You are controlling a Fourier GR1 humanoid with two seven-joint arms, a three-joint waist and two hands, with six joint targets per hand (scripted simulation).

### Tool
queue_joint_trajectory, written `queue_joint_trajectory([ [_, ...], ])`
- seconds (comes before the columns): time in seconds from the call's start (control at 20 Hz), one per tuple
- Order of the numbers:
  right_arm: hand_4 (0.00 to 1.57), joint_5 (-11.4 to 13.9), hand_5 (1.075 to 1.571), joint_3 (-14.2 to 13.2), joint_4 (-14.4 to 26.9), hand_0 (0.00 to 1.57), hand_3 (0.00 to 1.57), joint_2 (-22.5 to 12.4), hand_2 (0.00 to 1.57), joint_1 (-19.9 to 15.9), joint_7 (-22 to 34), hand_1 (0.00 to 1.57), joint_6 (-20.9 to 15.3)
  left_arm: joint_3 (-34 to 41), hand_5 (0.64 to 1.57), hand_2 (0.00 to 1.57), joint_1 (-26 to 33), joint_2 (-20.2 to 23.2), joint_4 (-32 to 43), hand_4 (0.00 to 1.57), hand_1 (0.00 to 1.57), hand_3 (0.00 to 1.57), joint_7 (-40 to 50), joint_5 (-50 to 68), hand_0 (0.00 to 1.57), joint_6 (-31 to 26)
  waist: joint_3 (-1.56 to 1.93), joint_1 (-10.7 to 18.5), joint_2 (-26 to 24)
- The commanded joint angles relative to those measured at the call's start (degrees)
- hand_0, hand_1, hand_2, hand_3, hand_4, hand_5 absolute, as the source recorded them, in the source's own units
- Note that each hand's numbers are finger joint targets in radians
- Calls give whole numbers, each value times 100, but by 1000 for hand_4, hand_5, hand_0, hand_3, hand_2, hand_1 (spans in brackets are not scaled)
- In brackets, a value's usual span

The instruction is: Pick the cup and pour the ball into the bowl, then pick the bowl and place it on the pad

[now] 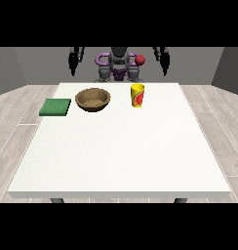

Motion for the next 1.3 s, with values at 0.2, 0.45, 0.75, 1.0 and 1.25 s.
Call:
queue_joint_trajectory([
  [0.2, 0, -58, 1569, -97, -522, 0, 0, -257, 0, -41, 568, 0, 43, 45, 1557, 0, -81, 208, -537, 0, 0, 0, 543, 73, 0, -57, 10, -73, -1433],
  [0.45, 0, -1437, 1569, -1027, -425, 0, 0, -978, 0, 23, 901, 0, 1140, 510, 1558, 0, -634, -33, -1061, 0, 0, 0, 1378, 883, 0, 148, 27, -206, -972],
  [0.75, 0, -1584, 1569, -1140, -732, 0, 0, -736, 0, 376, 395, 0, 1390, 956, 1547, 0, -392, 109, -764, 0, 0, 0, 440, 941, 0, -5, 25, -436, -368],
  [1.0, 0, -1413, 1570, -1189, -267, 0, 0, -731, 0, -240, 93, 0, 1296, 862, 1536, 0, -681, 12, -211, 0, 0, 0, -484, 782, 0, -176, 25, -321, 299],
  [1.25, 0, -1298, 1570, -1069, -130, 0, 0, -577, 0, -228, -335, 0, 1429, 767, 1524, 0, -669, -253, 589, 0, 0, 0, -1484, 322, 0, 72, 24, -510, 617],
])
